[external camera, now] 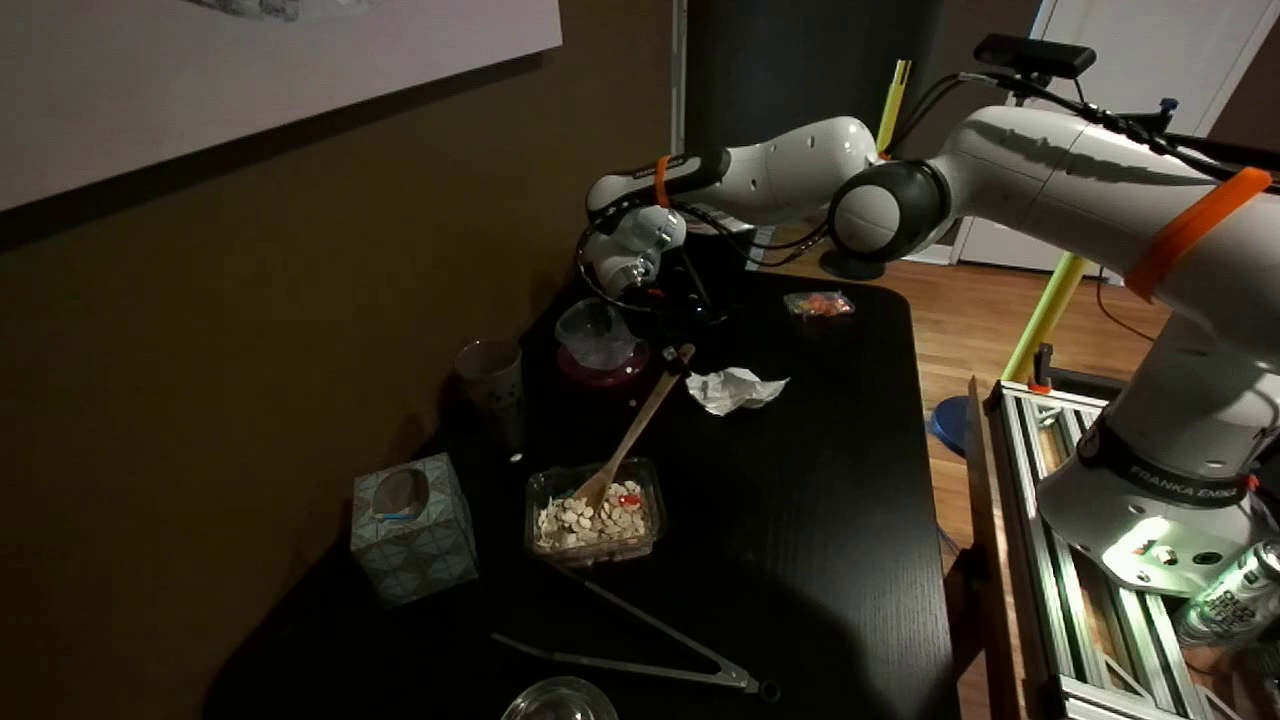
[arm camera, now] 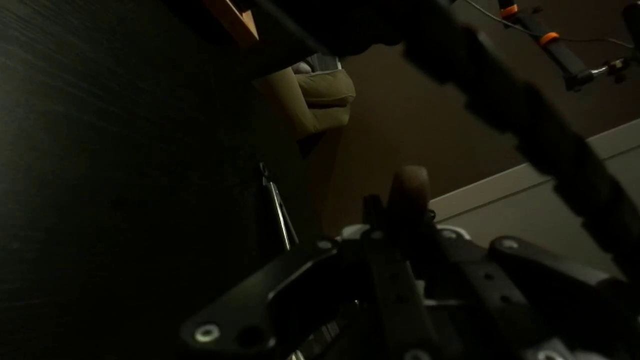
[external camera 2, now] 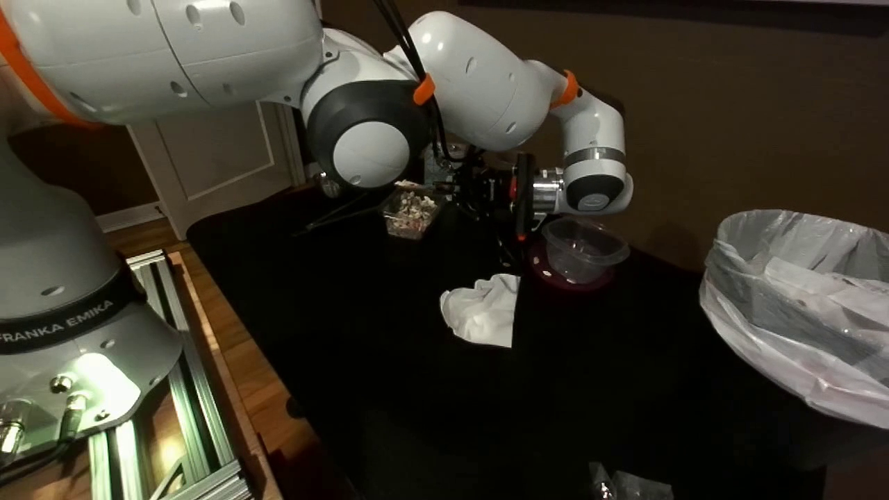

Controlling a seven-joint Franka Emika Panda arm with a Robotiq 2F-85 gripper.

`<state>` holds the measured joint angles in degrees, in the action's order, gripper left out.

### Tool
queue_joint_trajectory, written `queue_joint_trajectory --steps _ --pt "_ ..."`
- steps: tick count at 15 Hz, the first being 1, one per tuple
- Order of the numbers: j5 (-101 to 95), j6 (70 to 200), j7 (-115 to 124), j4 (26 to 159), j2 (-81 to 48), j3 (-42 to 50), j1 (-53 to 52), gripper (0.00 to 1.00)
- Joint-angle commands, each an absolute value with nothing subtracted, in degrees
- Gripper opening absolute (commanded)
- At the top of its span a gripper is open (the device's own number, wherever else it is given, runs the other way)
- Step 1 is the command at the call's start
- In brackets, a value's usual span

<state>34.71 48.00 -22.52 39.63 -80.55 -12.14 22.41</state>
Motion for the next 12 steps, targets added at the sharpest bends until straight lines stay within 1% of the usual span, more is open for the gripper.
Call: queue_joint_trajectory --steps 1,8,12 --pt "33.67 47.95 -24.28 42.37 -80.56 -16.84 25.13 0.03" --pt "28.27 47.95 -28.64 46.36 -78.71 -24.59 28.21 0.03" --pt "23.32 47.95 -33.40 46.75 -76.59 -26.53 28.29 0.03"
